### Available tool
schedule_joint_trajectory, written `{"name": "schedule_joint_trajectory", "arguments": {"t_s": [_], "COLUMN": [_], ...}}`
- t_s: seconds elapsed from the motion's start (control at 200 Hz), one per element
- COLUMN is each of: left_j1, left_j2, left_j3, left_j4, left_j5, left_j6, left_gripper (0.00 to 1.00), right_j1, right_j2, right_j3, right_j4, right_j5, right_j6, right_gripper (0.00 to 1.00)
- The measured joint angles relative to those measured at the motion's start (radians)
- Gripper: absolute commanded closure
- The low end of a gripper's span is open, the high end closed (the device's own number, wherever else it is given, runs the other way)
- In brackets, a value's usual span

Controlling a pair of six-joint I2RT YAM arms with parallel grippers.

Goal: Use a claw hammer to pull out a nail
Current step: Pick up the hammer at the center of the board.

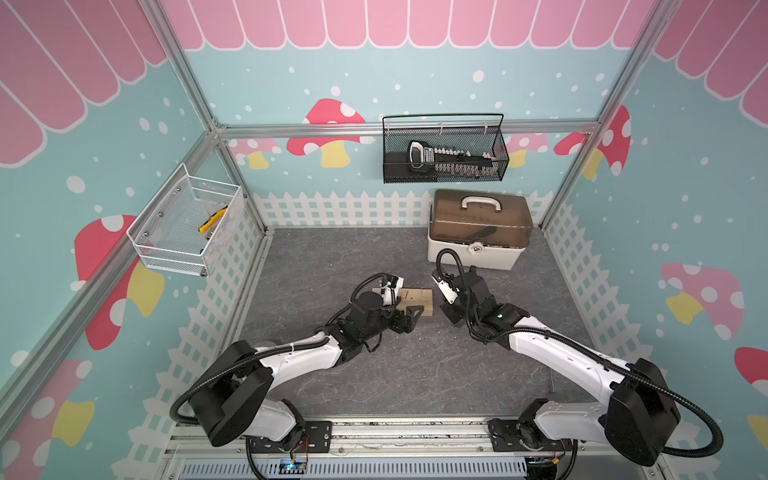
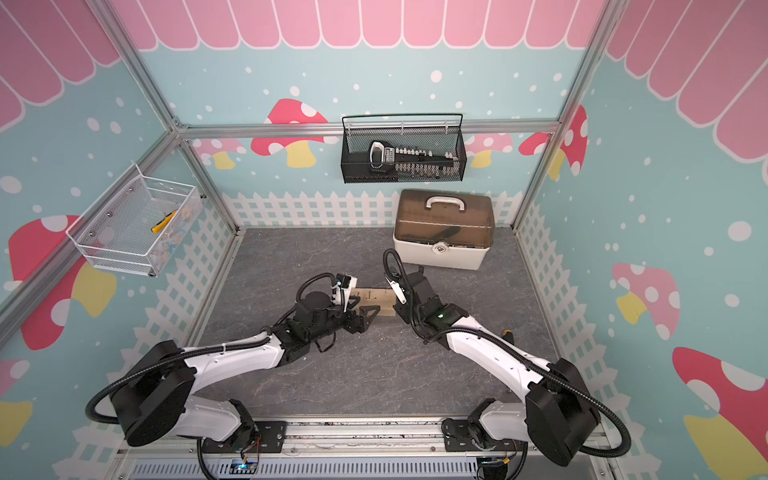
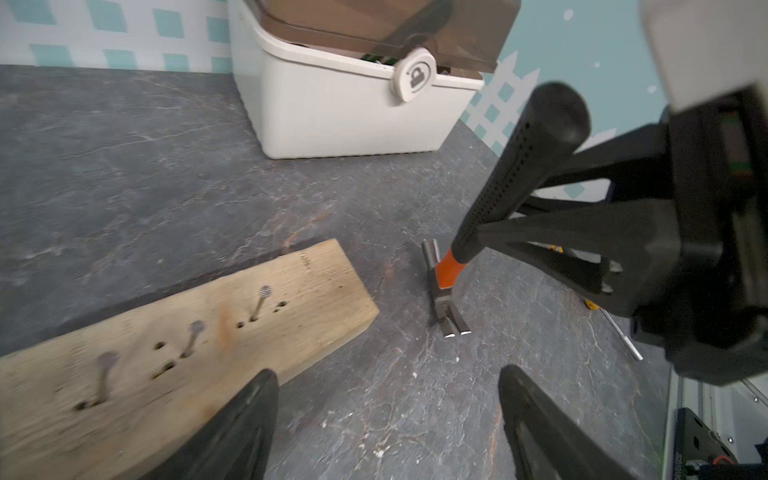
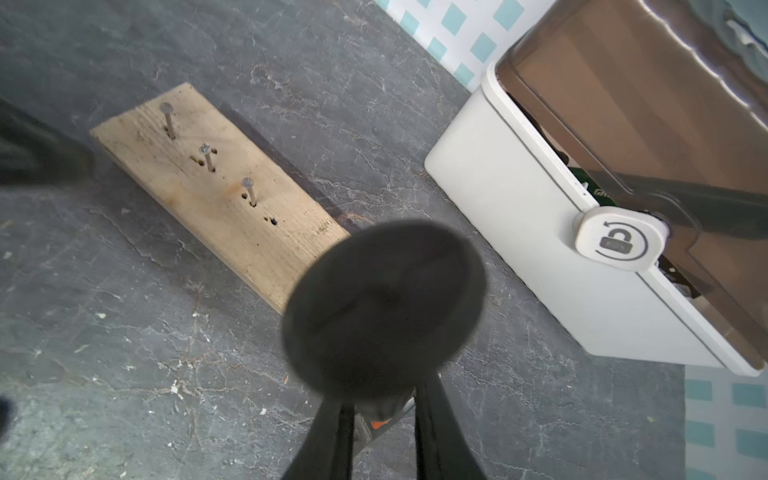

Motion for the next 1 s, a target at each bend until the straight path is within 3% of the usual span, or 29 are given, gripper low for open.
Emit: {"name": "schedule_joint_trajectory", "arguments": {"t_s": [0.175, 0.66, 0.88, 1.001], "left_j1": [-0.063, -0.082, -0.090, -0.090], "left_j2": [0.169, 0.502, 0.607, 0.649], "left_j3": [0.067, 0.282, 0.365, 0.384], "left_j4": [0.126, 0.384, 0.441, 0.457], "left_j5": [-0.002, 0.049, 0.051, 0.051], "left_j6": [0.022, 0.058, 0.056, 0.055], "left_gripper": [0.19, 0.19, 0.28, 0.40], "right_j1": [-0.024, -0.110, -0.132, -0.138], "right_j2": [-0.045, -0.082, -0.083, -0.083], "right_j3": [-0.042, -0.056, -0.055, -0.055], "right_j4": [0.031, 0.026, 0.028, 0.030], "right_j5": [-0.013, -0.103, -0.133, -0.151], "right_j6": [0.059, 0.163, 0.209, 0.233], "right_gripper": [1.00, 1.00, 1.00, 1.00]}}
